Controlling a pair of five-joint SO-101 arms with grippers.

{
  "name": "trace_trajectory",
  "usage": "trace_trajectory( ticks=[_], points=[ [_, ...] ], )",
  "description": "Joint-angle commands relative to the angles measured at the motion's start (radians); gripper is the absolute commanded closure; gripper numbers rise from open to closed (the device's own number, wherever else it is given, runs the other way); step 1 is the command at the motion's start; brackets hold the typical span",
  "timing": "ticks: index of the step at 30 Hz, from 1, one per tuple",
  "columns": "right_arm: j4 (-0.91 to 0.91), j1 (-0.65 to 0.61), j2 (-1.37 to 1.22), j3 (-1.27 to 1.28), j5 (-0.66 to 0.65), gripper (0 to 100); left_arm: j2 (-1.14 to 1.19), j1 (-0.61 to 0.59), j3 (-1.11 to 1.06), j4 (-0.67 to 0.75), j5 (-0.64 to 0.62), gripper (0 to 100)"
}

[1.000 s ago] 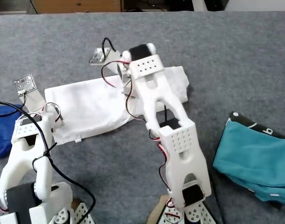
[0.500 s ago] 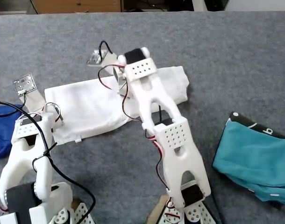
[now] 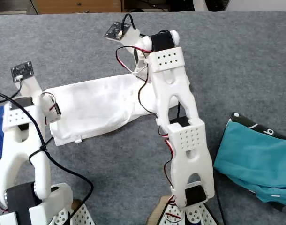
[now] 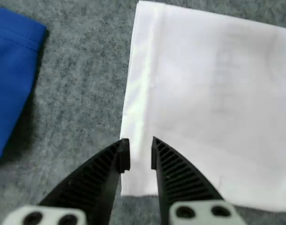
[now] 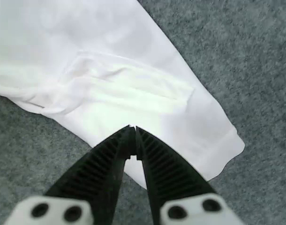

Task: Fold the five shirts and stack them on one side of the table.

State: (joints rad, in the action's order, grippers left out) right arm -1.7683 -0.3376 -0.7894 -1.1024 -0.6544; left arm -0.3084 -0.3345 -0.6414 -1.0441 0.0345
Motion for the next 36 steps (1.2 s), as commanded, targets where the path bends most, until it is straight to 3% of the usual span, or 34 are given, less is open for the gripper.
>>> trace_trajectory(
  ticks=[1, 3, 7, 12, 24, 28, 32, 36],
  points=[
    [-0.017, 0.028, 0.133, 0.050, 0.012, 99.3, -0.002, -0.002, 0.089, -0.149, 0.008, 90],
    [-0.017, 0.030, 0.157, 0.058, 0.012, 99.3, 0.007, 0.003, 0.055, -0.130, 0.000, 90],
    [-0.018, 0.030, 0.200, 0.065, 0.014, 99.3, 0.099, 0.037, -0.058, 0.041, -0.026, 90],
    [-0.018, 0.031, 0.228, 0.119, 0.026, 99.3, 0.240, 0.040, -0.055, 0.058, -0.023, 98],
    [-0.015, 0.033, 0.231, 0.154, 0.037, 99.3, 0.254, 0.029, 0.106, -0.186, -0.021, 97],
    [-0.014, 0.041, 0.228, 0.156, 0.035, 99.3, 0.254, 0.020, 0.255, -0.276, -0.025, 86],
    [-0.014, 0.071, 0.228, 0.156, 0.035, 99.3, 0.265, -0.064, 0.405, -0.336, -0.025, 77],
    [-0.014, 0.096, 0.228, 0.157, 0.034, 99.3, 0.289, -0.140, 0.448, -0.273, -0.021, 76]
  ],
)
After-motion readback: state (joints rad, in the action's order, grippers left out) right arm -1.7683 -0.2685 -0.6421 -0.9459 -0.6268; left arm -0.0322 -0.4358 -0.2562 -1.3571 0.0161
